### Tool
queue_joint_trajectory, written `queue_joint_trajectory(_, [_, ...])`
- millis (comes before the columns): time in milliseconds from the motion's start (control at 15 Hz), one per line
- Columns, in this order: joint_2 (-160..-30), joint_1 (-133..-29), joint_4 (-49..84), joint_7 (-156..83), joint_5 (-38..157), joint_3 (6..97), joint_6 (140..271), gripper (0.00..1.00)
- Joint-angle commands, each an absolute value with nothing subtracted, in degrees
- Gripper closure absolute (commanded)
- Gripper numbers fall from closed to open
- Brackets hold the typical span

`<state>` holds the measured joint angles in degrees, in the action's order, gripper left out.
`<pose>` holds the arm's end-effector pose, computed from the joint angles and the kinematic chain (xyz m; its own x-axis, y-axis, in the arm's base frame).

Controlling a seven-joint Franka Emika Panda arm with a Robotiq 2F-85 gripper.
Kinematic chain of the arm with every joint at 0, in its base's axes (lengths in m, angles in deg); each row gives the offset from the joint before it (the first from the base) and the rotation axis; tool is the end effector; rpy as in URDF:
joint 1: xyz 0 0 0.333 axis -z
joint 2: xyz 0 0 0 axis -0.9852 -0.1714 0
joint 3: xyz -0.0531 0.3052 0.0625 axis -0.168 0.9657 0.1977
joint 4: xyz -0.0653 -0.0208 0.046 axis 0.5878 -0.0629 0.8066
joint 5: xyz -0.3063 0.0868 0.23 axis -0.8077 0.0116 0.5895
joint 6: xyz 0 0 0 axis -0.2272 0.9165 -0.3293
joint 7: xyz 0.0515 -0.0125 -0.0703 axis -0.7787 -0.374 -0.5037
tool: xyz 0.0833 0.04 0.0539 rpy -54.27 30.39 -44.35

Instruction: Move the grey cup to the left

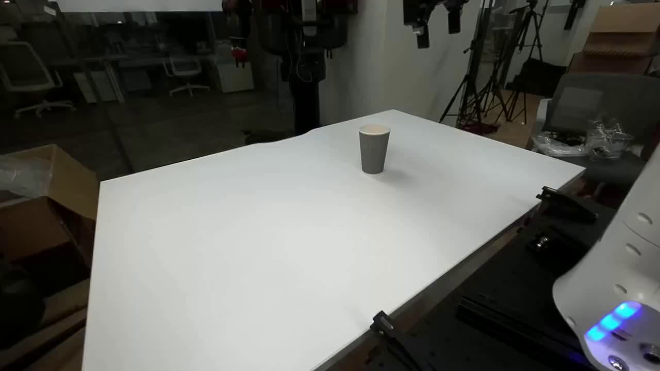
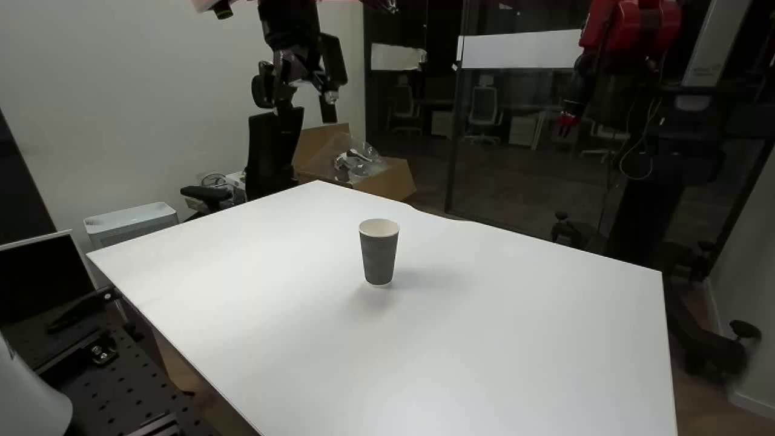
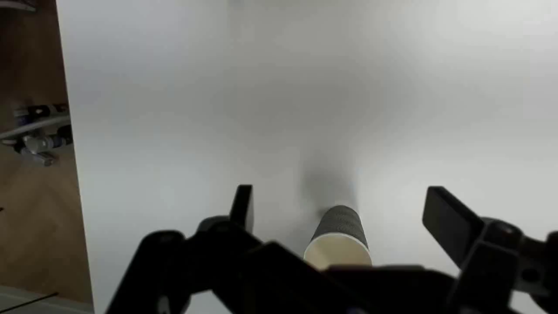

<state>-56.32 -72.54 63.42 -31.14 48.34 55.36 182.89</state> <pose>0.4138 -0.0718 0.4527 0.9964 -0.0280 -0.0802 -0.0093 -0.9745 0.2241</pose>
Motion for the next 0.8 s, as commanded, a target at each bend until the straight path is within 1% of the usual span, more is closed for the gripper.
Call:
queue_joint_trajectory(0, [-56.35, -73.65, 63.31, -31.46, 47.97, 54.37, 182.7, 0.0])
queue_joint_trajectory(400, [-56.35, -73.65, 63.3, -31.47, 47.97, 54.37, 182.75, 0.0])
queue_joint_trajectory(733, [-63.47, -72.33, 59.55, -37.29, 51.56, 51.88, 197.83, 0.0])
